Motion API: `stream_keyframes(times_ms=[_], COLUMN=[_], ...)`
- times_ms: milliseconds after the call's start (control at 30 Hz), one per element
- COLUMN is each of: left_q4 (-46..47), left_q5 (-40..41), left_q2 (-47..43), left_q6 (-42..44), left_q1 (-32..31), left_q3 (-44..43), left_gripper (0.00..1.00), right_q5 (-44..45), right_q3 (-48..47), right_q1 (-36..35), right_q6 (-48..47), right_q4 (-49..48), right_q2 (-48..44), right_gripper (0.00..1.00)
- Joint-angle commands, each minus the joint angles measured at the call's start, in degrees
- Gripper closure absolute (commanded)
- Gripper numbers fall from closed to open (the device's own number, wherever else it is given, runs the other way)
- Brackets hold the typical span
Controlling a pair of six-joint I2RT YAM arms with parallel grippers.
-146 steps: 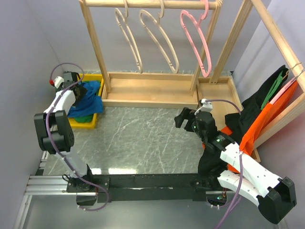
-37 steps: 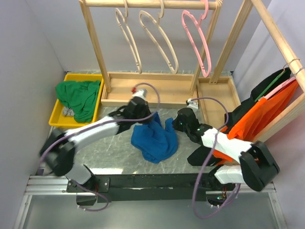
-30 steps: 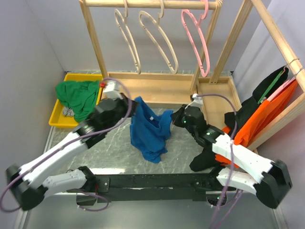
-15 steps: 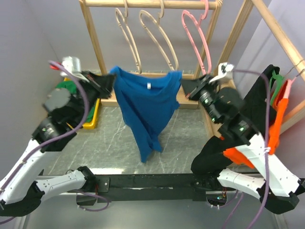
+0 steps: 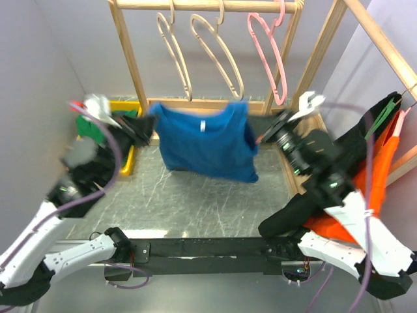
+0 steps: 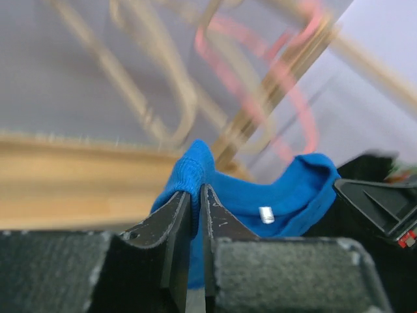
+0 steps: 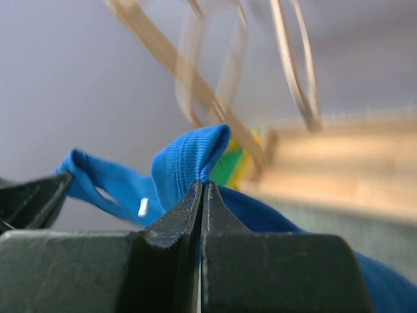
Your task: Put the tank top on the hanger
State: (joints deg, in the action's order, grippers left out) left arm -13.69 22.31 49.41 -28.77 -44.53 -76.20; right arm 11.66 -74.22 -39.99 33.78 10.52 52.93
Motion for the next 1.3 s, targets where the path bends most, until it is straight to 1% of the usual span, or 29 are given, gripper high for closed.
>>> stream_keyframes(times_ms=[0,33,67,133,167,200,233,267,300,333,367,400,433,567,600,667,700,767,800,833,867,900,967,1000,1067,1100,1167,1200,1267], left_q4=[2.62,3.23,4.54,8.49,9.29,10.17,10.35,10.44,10.35,9.83,9.13,8.34,6.07,4.2,3.77,2.02,0.87,-1.06,-0.99,-0.55,0.15,-0.28,-2.55,-4.74,-5.99,-9.04,-13.97,-16.08,-21.45], left_q5=[-3.58,-4.02,-4.63,-6.92,-7.53,-7.45,-7.1,-6.84,-6.58,-5.96,-5.44,-4.56,-2.55,1.42,2.21,5.01,6.68,10.89,12.31,13.54,14.95,15.31,15.92,16.19,15.41,11.92,9.26,8.03,7.23], left_q2=[-5.36,-7.11,-8.0,-9.32,-9.42,-9.42,-9.33,-9.24,-9.24,-9.42,-9.5,-9.77,-10.29,-10.56,-9.86,-6.01,-4.25,1.02,2.69,6.1,7.97,12.34,17.19,21.48,25.28,29.56,34.5,39.49,44.09], left_q6=[-10.39,-12.08,-13.57,-17.18,-17.98,-19.29,-19.82,-20.18,-20.27,-20.27,-20.18,-19.92,-19.83,-16.16,-15.01,-10.72,-9.38,-5.79,-4.55,-3.32,-0.09,1.16,3.88,4.77,6.79,6.89,7.06,7.5,9.69], left_q1=[0.24,0.24,0.24,0.32,0.24,0.24,0.24,0.24,0.32,0.32,0.32,0.24,0.32,0.24,0.24,0.24,0.24,0.24,0.24,0.41,0.5,1.28,2.17,2.87,4.1,6.02,7.61,8.4,8.67], left_q3=[18.25,25.77,29.58,38.62,40.68,42.26,44.02,44.47,44.56,44.04,43.51,42.9,41.33,36.32,34.47,26.66,19.93,12.87,6.66,3.81,1.0,-5.38,-12.79,-19.53,-24.93,-31.22,-38.98,-46.68,-53.58], left_gripper=[0.83,0.84,0.83,0.8,0.76,0.75,0.72,0.64,0.61,0.59,0.48,0.42,0.39,0.3,0.29,0.29,0.3,0.3,0.29,0.29,0.28,0.28,0.27,0.27,0.25,0.24,0.24,0.24,0.25], right_q5=[-6.12,-6.21,-6.21,-6.65,-6.65,-6.48,-6.3,-6.13,-5.95,-5.51,-5.07,-4.29,-4.36,-6.73,-7.17,-8.58,-9.37,-11.48,-11.48,-11.48,-11.48,-12.7,-13.15,-12.72,-9.49,-7.9,-6.13,-4.73,-2.71], right_q3=[18.81,25.63,28.74,35.41,37.02,38.26,39.75,40.28,40.64,40.99,40.99,40.99,40.99,39.24,38.71,38.53,38.88,39.32,39.84,40.11,40.55,41.77,42.83,43.36,43.45,43.02,42.31,41.61,41.17], right_q1=[-0.27,-0.44,-0.62,-0.88,-0.97,-1.32,-1.32,-1.67,-1.85,-2.72,-3.6,-4.3,-5.53,-7.65,-7.82,-7.91,-8.0,-8.09,-8.09,-8.18,-8.26,-8.35,-8.53,-8.96,-9.49,-9.67,-9.58,-9.84,-10.11], right_q6=[6.73,8.04,8.66,9.28,9.37,9.2,8.85,8.5,8.15,7.19,6.74,6.39,5.78,4.81,4.54,3.75,3.4,2.7,2.17,2.08,1.99,2.25,2.69,2.69,2.26,1.65,1.2,0.85,0.94], right_q4=[-6.02,-6.91,-7.88,-9.55,-9.99,-10.34,-10.44,-10.44,-10.35,-10.26,-9.3,-8.68,-7.81,-0.62,0.89,4.57,5.46,7.22,7.58,7.93,7.76,7.15,4.87,4.33,3.02,3.1,3.27,3.27,3.19], right_q2=[-3.96,-4.15,-4.32,-3.19,-2.48,-0.91,-0.11,1.11,1.56,1.65,1.57,1.39,1.39,1.39,1.48,1.65,1.65,1.65,1.74,1.74,1.57,1.48,1.21,1.39,2.09,2.53,4.46,5.08,6.66], right_gripper=[0.98,0.97,0.96,0.86,0.8,0.71,0.66,0.62,0.54,0.5,0.47,0.4,0.38,0.35,0.35,0.34,0.34,0.31,0.3,0.3,0.3,0.3,0.3,0.3,0.3,0.3,0.3,0.3,0.3])
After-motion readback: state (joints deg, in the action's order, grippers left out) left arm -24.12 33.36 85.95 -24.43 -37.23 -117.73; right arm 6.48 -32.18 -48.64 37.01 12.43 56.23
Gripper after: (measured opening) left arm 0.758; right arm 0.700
